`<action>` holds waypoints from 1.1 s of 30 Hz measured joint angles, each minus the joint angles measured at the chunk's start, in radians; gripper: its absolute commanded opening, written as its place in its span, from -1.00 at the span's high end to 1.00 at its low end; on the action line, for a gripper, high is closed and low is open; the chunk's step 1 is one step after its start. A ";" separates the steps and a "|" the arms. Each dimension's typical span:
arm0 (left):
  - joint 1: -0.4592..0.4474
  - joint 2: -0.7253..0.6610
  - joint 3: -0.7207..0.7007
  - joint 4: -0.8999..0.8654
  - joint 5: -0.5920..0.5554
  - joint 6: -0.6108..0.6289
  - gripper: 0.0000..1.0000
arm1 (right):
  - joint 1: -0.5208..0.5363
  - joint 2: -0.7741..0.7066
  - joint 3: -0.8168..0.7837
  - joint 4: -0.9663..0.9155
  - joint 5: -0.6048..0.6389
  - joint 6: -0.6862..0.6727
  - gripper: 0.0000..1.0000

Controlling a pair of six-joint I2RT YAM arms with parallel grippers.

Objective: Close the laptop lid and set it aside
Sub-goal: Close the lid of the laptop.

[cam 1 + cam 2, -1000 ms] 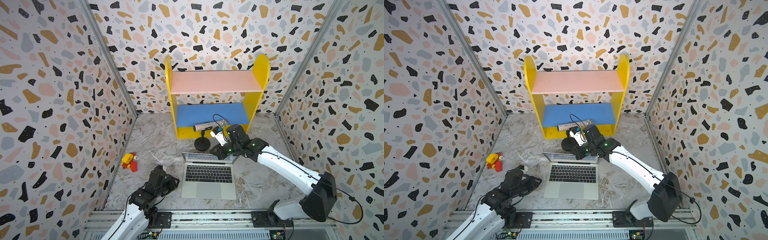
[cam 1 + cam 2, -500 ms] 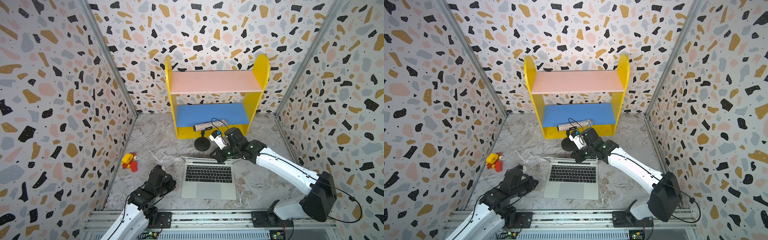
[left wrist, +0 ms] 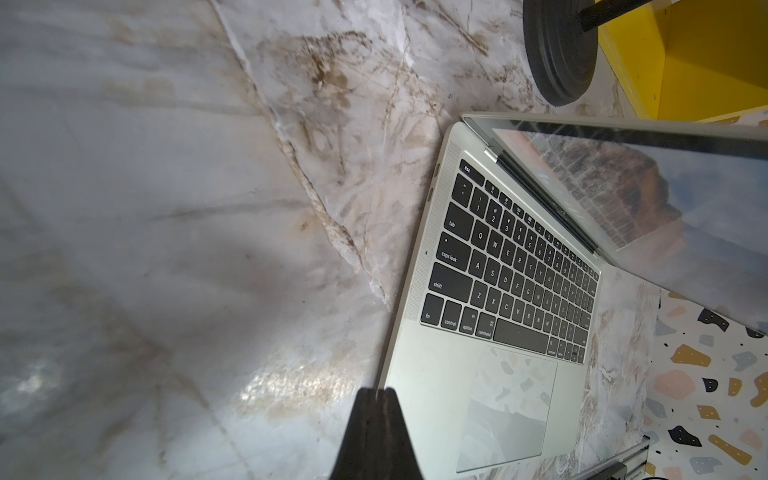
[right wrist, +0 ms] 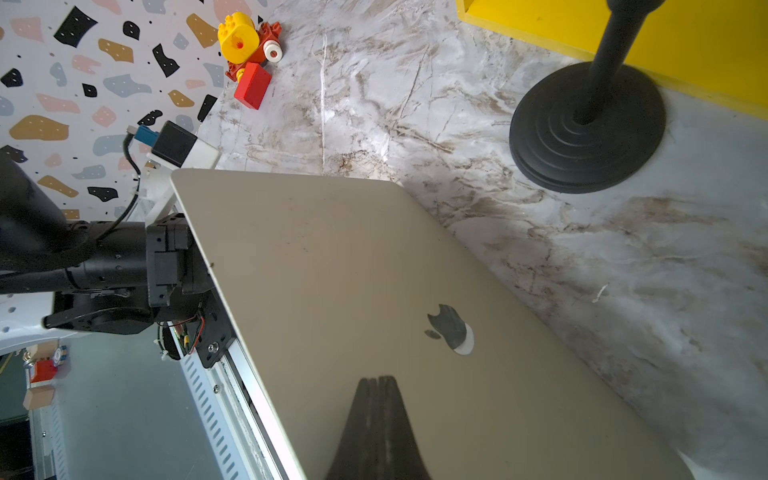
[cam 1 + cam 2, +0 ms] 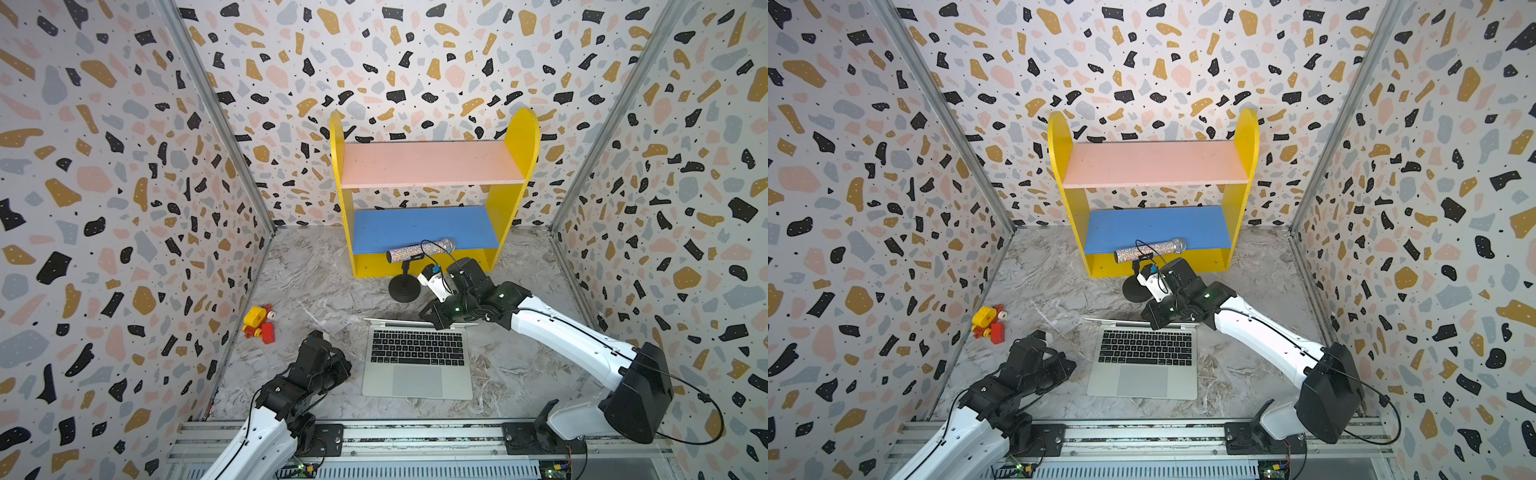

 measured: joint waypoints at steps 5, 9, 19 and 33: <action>0.000 0.000 0.000 -0.003 0.000 0.000 0.92 | 0.005 0.000 -0.004 -0.001 0.002 0.004 1.00; 0.000 0.000 0.000 -0.003 -0.001 0.000 0.92 | 0.010 0.000 -0.008 0.000 0.002 0.011 1.00; 0.000 0.000 0.000 -0.014 -0.002 0.000 0.92 | 0.016 0.000 -0.014 0.000 0.002 0.016 1.00; 0.000 0.000 0.001 -0.017 -0.009 0.005 0.92 | 0.031 0.000 -0.035 0.006 0.002 0.023 1.00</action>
